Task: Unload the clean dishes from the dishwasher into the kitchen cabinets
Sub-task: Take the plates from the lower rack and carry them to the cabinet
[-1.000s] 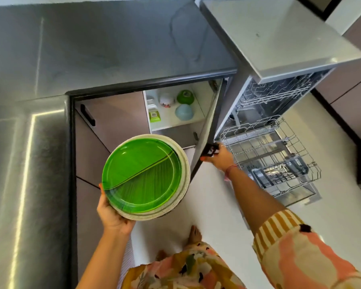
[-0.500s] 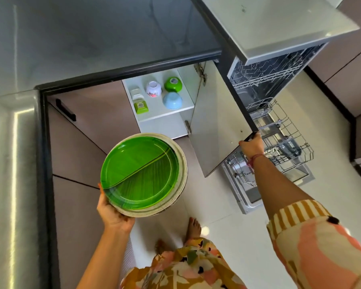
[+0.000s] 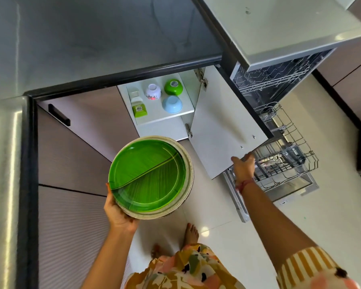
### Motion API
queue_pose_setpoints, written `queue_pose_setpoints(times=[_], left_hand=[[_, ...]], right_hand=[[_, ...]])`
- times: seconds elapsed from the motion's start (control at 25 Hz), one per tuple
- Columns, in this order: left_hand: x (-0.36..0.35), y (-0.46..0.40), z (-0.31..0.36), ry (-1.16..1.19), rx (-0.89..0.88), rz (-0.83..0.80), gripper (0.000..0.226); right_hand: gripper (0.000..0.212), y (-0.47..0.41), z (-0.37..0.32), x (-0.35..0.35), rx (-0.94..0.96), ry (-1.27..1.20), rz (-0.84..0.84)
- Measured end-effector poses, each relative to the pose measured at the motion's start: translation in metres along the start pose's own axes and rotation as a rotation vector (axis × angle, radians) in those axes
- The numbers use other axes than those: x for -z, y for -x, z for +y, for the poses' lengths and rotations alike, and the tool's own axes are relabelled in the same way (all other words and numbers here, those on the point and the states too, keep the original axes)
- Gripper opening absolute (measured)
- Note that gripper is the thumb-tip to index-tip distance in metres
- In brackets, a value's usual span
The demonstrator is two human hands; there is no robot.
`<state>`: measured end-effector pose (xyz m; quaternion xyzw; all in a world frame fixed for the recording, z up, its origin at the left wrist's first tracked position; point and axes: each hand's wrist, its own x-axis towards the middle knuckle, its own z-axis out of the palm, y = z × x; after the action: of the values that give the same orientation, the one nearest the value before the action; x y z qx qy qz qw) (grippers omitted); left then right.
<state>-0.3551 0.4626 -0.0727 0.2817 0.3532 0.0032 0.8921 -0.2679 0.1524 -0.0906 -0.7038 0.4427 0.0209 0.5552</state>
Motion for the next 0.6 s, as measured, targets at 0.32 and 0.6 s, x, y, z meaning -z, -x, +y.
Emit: queue_pose_setpoints(times=[0.32, 0.6], left_hand=[[-0.014, -0.056, -0.034, 0.063, 0.070, 0.043, 0.049], [0.010, -0.195, -0.083, 0.012, 0.180, 0.077, 0.050]], right_hand=[[0.049, 0.011, 0.002, -0.103, -0.227, -0.176, -0.652], [0.045, -0.089, 0.046, -0.190, -0.144, -0.007, -0.473]])
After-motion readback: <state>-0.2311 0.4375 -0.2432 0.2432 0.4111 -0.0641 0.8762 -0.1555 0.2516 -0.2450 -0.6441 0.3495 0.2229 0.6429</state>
